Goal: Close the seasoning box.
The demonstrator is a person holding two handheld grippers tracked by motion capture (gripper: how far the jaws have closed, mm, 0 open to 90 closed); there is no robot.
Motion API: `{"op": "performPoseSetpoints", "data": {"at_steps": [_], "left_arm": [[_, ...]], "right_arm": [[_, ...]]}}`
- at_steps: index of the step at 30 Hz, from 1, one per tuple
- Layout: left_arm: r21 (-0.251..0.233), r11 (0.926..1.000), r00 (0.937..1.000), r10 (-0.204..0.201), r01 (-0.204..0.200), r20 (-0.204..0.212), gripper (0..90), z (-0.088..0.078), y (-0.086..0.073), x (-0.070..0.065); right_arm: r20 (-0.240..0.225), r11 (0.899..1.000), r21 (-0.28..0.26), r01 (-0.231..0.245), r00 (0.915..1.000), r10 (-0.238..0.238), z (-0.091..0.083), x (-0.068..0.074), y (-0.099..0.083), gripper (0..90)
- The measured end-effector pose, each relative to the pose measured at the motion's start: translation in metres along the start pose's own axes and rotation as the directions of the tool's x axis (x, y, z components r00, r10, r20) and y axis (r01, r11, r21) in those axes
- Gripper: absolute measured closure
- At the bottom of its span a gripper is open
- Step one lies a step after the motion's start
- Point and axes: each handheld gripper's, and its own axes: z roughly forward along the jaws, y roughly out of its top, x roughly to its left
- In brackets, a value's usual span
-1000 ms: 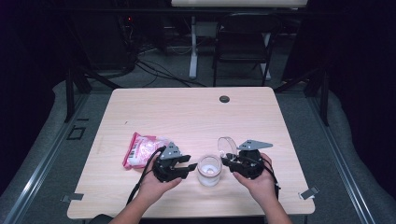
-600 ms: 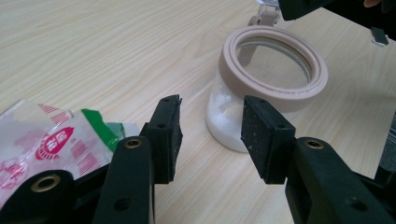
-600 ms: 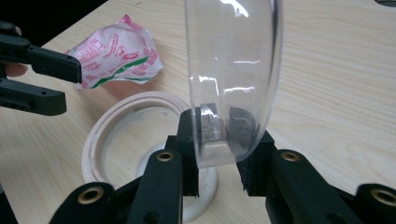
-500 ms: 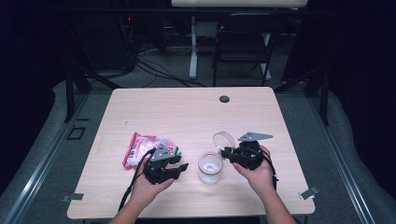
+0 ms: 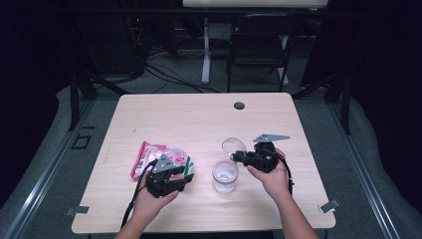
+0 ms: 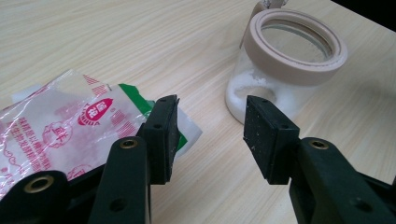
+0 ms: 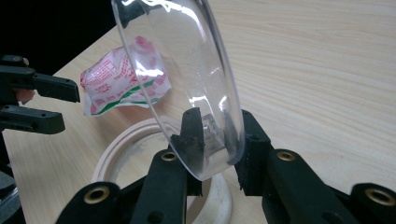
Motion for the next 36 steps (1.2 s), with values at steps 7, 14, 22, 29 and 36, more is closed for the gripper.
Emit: {"op": "performPoseSetpoints", "data": {"at_steps": [7, 14, 22, 29, 36], "left_arm": [[-0.003, 0.9999, 0.9998, -0.01, 0.01, -0.016, 53.2, -0.002, -0.003, 0.005], [-0.011, 0.9996, 0.9993, -0.027, 0.027, -0.027, 50.6, -0.001, -0.004, 0.013], [-0.001, 0.9999, 0.9988, -0.011, 0.011, -0.047, 49.1, 0.001, -0.005, 0.019], [0.0, 1.0, 0.9981, 0.007, -0.007, -0.062, 45.4, 0.007, -0.005, 0.023], [0.011, 0.9936, 0.9906, 0.113, -0.112, -0.077, 43.0, 0.011, -0.005, 0.015]], "right_arm": [[-0.019, 1.0, -0.015, -0.016, 0.9997, 0.016, 0.005, -0.004, 0.003, 74.9], [0.002, 1.0, -0.018, -0.018, 0.9998, 0.018, 0.002, -0.005, 0.0, 70.7], [0.026, 1.0, -0.027, -0.013, 0.9996, 0.014, -0.003, -0.004, -0.003, 65.8], [0.039, 0.999, -0.036, -0.015, 0.9991, 0.016, -0.011, -0.005, -0.01, 59.1], [0.025, 0.998, -0.06, -0.033, 0.9991, 0.035, -0.018, -0.004, -0.011, 54.7]]}}
